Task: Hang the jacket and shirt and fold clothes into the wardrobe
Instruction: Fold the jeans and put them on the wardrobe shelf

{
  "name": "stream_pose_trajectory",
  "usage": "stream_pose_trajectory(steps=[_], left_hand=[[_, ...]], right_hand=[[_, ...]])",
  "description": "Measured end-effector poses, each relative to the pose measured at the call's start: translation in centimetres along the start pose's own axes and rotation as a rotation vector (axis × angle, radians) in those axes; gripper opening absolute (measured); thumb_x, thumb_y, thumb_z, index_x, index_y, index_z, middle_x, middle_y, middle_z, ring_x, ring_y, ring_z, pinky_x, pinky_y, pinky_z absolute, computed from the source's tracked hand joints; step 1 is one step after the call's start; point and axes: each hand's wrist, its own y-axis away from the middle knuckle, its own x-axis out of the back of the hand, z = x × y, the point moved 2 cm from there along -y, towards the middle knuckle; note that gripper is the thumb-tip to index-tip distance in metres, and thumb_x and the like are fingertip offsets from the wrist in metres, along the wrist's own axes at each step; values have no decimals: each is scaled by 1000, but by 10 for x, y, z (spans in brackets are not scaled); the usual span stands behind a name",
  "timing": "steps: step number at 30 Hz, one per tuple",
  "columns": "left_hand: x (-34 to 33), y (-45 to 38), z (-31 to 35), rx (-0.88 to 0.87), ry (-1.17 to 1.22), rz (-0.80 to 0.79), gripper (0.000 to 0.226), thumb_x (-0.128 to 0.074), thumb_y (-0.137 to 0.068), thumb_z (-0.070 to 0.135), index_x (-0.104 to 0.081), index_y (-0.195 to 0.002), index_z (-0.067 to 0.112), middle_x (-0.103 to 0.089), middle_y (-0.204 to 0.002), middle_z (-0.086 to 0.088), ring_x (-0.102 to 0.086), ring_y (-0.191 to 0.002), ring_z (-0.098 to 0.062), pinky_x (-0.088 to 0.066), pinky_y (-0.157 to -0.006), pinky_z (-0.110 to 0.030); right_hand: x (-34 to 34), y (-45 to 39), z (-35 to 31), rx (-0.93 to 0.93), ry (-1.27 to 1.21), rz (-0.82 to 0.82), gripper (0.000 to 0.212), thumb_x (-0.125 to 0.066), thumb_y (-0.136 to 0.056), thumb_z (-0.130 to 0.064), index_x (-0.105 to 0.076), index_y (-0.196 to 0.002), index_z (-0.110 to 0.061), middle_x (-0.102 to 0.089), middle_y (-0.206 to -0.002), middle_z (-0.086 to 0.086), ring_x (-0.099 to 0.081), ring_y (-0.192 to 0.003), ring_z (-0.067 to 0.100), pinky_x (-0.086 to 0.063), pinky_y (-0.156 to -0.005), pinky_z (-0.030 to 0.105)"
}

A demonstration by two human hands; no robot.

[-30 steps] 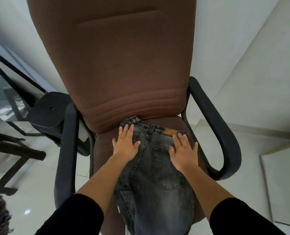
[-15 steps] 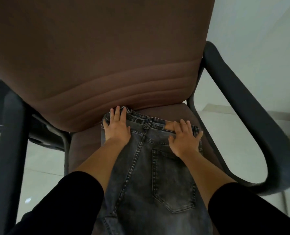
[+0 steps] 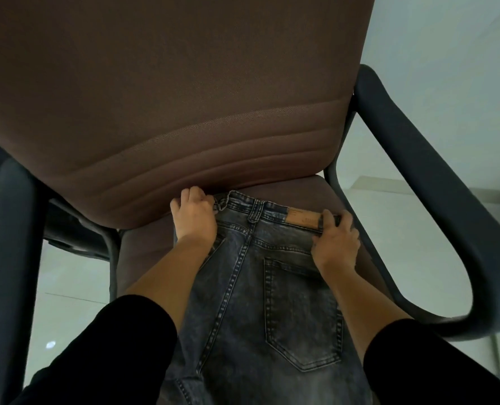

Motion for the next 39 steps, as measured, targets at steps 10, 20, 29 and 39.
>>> stream_pose_trajectory(steps=[10,20,29,39], left_hand=[[102,34,-1,-54,155,106,27,-41,-98,26,-53,-120,14,-57,-112,-13,-58,-100,-32,-15,-115,-51],[278,122,20,-58,432,228,27,-44,-97,37,-56,-107,15,-60,-101,-11,-59,-86,-34,-43,-62,-35],[431,248,47,-137,752,408,27,-47,-96,38,-59,-90,15,-57,-66,2,-51,-57,-11,-33,-45,-23],[554,365,101,-289,863,688,30,-45,-96,39,-62,-95,14,-61,-85,2,-54,-83,-18,-30,-67,-27]], right_hand=[[79,63,-27,205,-222,97,54,-48,-95,-12,-34,-145,-26,-61,-116,14,-58,-104,32,-47,-85,35],[198,191,-28,102,-402,239,45,-53,-93,-18,-46,-136,-28,-69,-104,11,-64,-92,29,-51,-79,35],[349,309,-1,237,-725,466,39,-62,-86,-22,-57,-125,-19,-66,-110,10,-60,-103,27,-45,-90,31],[470,432,34,357,-1224,579,31,-68,-82,-16,-63,-113,-18,-59,-95,1,-67,-81,23,-59,-73,42]])
